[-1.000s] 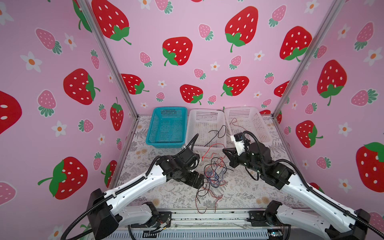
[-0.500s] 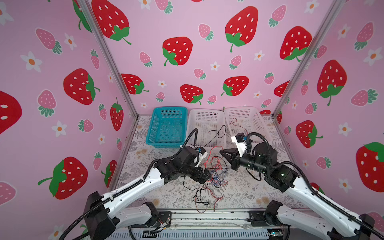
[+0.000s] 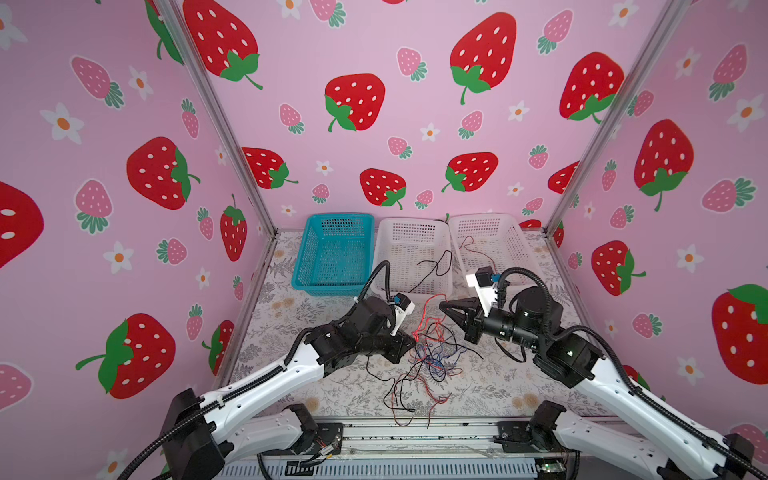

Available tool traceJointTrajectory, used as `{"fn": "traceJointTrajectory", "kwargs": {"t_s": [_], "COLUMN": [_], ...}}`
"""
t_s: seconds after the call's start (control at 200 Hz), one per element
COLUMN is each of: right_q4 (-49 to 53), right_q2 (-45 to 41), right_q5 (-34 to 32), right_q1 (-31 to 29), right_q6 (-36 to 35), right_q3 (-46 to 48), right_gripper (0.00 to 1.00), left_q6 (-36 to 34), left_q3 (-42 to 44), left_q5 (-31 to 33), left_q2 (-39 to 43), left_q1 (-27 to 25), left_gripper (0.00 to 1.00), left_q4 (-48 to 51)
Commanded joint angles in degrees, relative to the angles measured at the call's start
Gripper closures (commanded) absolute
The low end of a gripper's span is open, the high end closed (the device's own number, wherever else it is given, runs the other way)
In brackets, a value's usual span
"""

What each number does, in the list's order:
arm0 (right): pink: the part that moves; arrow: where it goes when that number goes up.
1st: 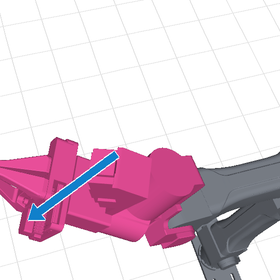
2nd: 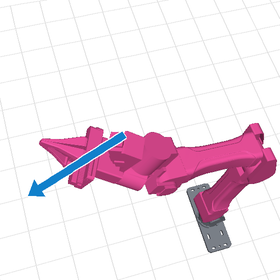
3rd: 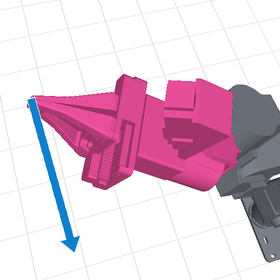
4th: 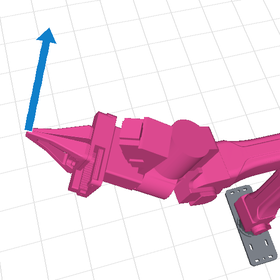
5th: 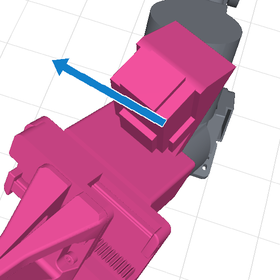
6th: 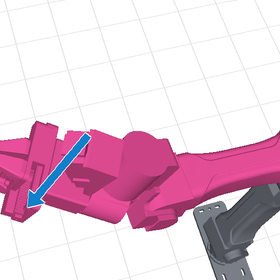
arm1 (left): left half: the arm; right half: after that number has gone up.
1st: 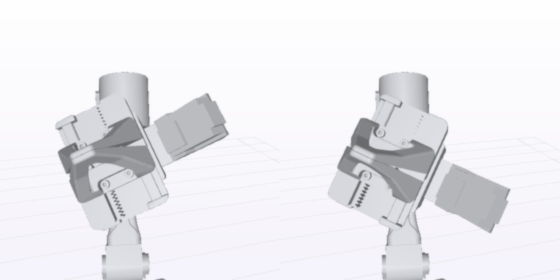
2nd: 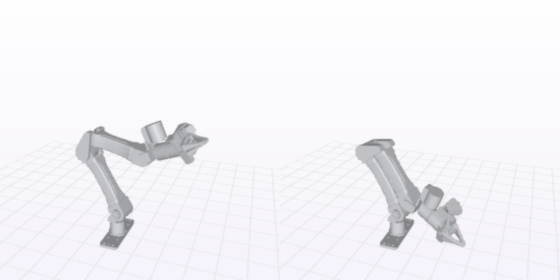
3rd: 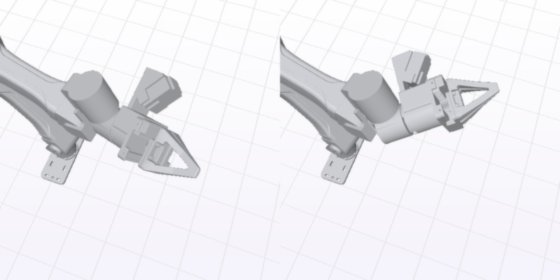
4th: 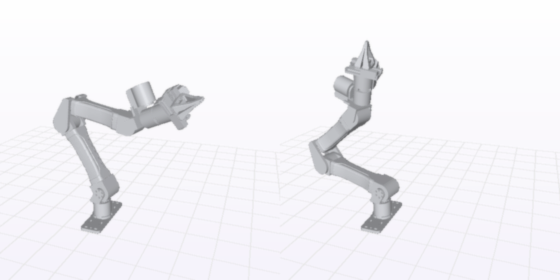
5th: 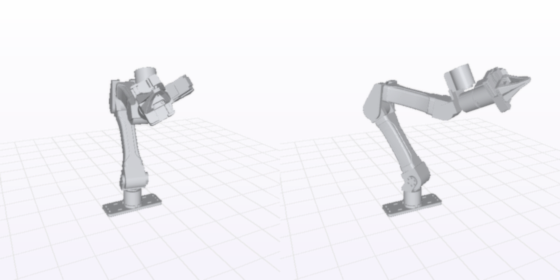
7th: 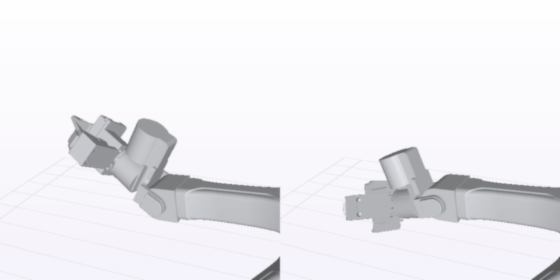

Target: Untangle the cables

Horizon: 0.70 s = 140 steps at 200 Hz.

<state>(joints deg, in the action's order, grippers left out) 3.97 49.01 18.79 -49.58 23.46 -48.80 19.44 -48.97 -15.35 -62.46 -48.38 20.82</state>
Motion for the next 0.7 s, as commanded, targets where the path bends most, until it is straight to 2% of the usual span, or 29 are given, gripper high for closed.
{"fn": "traceJointTrajectory", "kwargs": {"t_s": [0.0, 0.275, 0.32, 0.43, 0.54, 0.695], "right_q4": [-1.42, -1.75, -1.94, -2.84, -4.01, -5.14], "right_q2": [-1.15, -1.04, -0.9, -0.66, 0.02, 0.14], "right_q5": [-0.42, -0.33, -0.15, 0.81, 2.86, 4.46], "right_q1": [0.27, 0.33, 0.35, 0.34, 0.28, 0.35], "right_q6": [0.7, 0.88, 0.97, 1.61, 2.02, 2.37], "right_q3": [0.45, 1.15, 1.25, 1.64, 2.03, 2.19], "right_gripper": [1.0, 1.0, 1.0, 1.0, 1.0, 1.0], "left_q6": [-0.79, 1.11, 1.34, 0.87, -0.07, -1.08], "left_q3": [0.49, 4.49, 5.11, 5.48, 4.46, 2.04], "left_q5": [0.57, -3.26, -4.1, -5.24, -7.62, -10.21], "left_q2": [2.37, 6.52, 7.24, 8.57, 7.83, 3.99], "left_q1": [0.3, 0.82, 0.8, 0.84, 0.87, 0.89], "left_gripper": [1.0, 1.0, 0.87, 0.61, 0.55, 0.54], "left_q4": [-0.09, -3.49, -4.6, -5.52, -5.7, -4.71]}}
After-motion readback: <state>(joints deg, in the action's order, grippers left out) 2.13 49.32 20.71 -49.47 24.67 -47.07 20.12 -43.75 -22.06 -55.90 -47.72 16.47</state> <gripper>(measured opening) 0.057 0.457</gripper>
